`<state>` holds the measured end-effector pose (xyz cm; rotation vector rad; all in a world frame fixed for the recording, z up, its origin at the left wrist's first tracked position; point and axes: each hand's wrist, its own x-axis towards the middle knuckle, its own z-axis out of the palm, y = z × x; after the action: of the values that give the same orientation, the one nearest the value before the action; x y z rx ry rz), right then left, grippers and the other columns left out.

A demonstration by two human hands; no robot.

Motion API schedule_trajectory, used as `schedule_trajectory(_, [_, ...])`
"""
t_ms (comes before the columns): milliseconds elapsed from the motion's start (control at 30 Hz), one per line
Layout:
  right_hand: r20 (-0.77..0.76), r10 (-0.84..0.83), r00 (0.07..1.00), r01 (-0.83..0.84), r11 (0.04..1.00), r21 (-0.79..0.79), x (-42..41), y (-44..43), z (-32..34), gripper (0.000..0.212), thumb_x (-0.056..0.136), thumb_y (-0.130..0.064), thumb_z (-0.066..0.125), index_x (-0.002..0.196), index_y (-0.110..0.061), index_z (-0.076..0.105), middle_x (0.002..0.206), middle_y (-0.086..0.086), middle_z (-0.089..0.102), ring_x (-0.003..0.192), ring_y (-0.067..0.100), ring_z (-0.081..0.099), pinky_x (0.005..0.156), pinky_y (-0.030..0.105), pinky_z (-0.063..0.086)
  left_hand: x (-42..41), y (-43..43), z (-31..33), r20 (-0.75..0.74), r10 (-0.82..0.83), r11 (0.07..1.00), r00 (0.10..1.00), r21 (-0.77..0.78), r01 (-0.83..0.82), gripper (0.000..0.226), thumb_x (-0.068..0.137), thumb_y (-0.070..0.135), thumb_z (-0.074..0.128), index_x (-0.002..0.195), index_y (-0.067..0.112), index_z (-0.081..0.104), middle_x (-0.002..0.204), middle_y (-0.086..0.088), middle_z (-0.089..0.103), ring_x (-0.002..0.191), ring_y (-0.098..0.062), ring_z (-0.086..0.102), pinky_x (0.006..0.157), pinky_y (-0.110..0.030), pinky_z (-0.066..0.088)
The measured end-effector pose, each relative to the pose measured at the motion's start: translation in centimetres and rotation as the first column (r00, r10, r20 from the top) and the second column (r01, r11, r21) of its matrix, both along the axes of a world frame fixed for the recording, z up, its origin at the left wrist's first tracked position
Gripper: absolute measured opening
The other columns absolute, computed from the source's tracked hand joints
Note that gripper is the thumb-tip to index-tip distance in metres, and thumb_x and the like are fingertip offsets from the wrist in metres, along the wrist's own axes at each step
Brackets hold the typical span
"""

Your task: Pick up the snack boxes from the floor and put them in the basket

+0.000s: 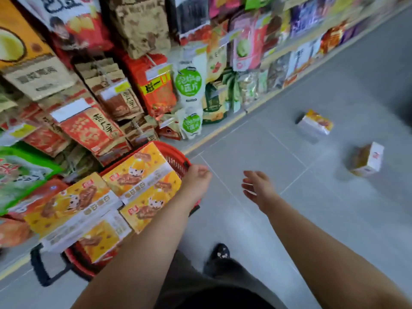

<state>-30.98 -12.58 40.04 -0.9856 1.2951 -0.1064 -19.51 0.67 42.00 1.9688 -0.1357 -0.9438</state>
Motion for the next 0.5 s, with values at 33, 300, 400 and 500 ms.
schedule_trajectory(33, [0.007, -0.042, 0.999, 0.042, 0.999, -0.015, -1.5, -1.7, 0.4, 0.015, 0.088, -0.021, 0.064, 0.081, -0.019, 0.05, 0.08, 0.002, 0.057, 0.071, 0.014, 0.058, 0.068, 0.027, 0.047, -1.0, -2.0, 0.1, -0.004, -0.039, 0.999, 0.999, -0.001, 0.039, 0.025, 0.09, 0.01, 0.053, 0.114, 0.009, 0.06, 0.113, -0.013, 0.066, 0.102, -0.027, 0.062, 0.075, -0.027, 0.047])
schedule_trajectory(300, [0.1, -0.343, 0.934, 0.35, 0.935, -0.063, -7.8, -11.8, 2.2, 0.01, 0.09, -0.017, 0.059, 0.082, -0.019, 0.052, 0.084, 0.001, 0.057, 0.074, 0.013, 0.058, 0.069, 0.024, 0.046, -3.0, -14.7, 0.5, -0.013, -0.189, 0.98, 0.982, -0.062, 0.188, 0.024, 0.089, 0.015, 0.055, 0.113, 0.015, 0.054, 0.098, -0.001, 0.063, 0.094, -0.021, 0.062, 0.083, -0.031, 0.044])
schedule_trajectory(400, [0.128, -0.409, 0.904, 0.418, 0.907, -0.056, -7.5, -15.6, 2.4, 0.01, 0.089, -0.016, 0.059, 0.082, -0.02, 0.052, 0.083, 0.001, 0.057, 0.073, 0.013, 0.057, 0.068, 0.024, 0.046, -2.2, -20.4, 0.9, 0.005, -0.238, 0.966, 0.971, -0.102, 0.238, 0.017, 0.089, 0.014, 0.056, 0.104, 0.021, 0.051, 0.083, 0.006, 0.059, 0.088, -0.019, 0.059, 0.084, -0.034, 0.046])
schedule_trajectory(500, [0.156, -0.452, 0.878, 0.463, 0.885, -0.043, -6.6, -20.2, 2.7, 0.01, 0.091, -0.017, 0.058, 0.082, -0.019, 0.053, 0.083, 0.0, 0.057, 0.074, 0.013, 0.057, 0.069, 0.025, 0.047, -1.1, -26.5, 1.4, 0.017, -0.313, 0.942, 0.95, -0.125, 0.312, 0.025, 0.087, 0.017, 0.056, 0.112, 0.016, 0.052, 0.08, 0.009, 0.058, 0.091, -0.02, 0.06, 0.084, -0.034, 0.045])
